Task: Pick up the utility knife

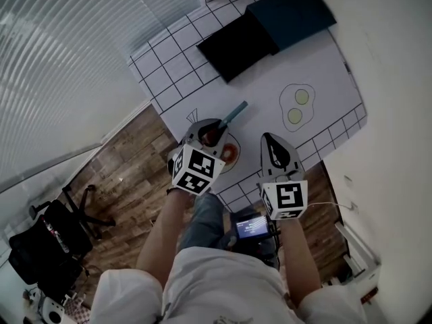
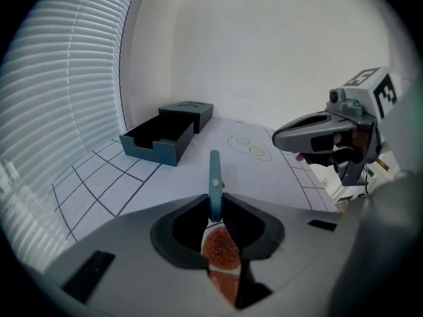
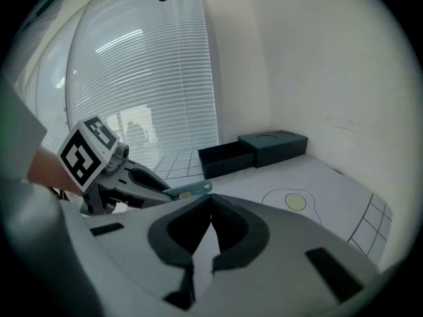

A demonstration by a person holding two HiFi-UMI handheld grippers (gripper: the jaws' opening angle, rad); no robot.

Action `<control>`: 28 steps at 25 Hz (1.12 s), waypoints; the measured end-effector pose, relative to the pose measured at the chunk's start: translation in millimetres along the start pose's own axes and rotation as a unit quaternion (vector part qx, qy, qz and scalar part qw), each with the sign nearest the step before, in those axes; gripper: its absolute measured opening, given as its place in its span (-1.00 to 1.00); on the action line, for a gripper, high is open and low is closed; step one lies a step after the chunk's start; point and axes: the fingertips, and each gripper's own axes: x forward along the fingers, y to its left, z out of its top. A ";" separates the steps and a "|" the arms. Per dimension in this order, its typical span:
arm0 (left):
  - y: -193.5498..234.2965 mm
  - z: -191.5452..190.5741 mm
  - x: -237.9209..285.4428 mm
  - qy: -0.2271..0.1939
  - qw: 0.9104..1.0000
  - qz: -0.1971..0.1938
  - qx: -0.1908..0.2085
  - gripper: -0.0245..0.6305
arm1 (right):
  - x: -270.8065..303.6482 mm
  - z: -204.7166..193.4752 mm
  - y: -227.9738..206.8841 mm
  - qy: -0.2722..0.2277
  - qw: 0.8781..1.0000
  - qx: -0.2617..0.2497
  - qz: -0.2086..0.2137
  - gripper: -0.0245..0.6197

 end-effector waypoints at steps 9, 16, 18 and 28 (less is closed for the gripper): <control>-6.5 22.0 -33.2 -0.045 0.998 0.021 0.026 -0.70 | -9.6 17.6 0.7 -0.016 1.000 -0.012 0.001 -0.90; -8.8 43.9 -68.4 -0.087 0.995 0.048 0.021 -0.70 | -26.5 37.0 8.5 -0.035 0.999 -0.018 0.002 -0.90; -9.3 51.2 -80.9 -0.100 0.993 0.055 0.019 -0.70 | -31.2 45.5 10.7 -0.043 0.999 -0.021 0.003 -0.90; -8.4 94.8 -157.0 -0.194 0.976 0.100 -0.003 -0.70 | -64.6 98.4 19.3 -0.097 0.995 -0.024 0.004 -0.90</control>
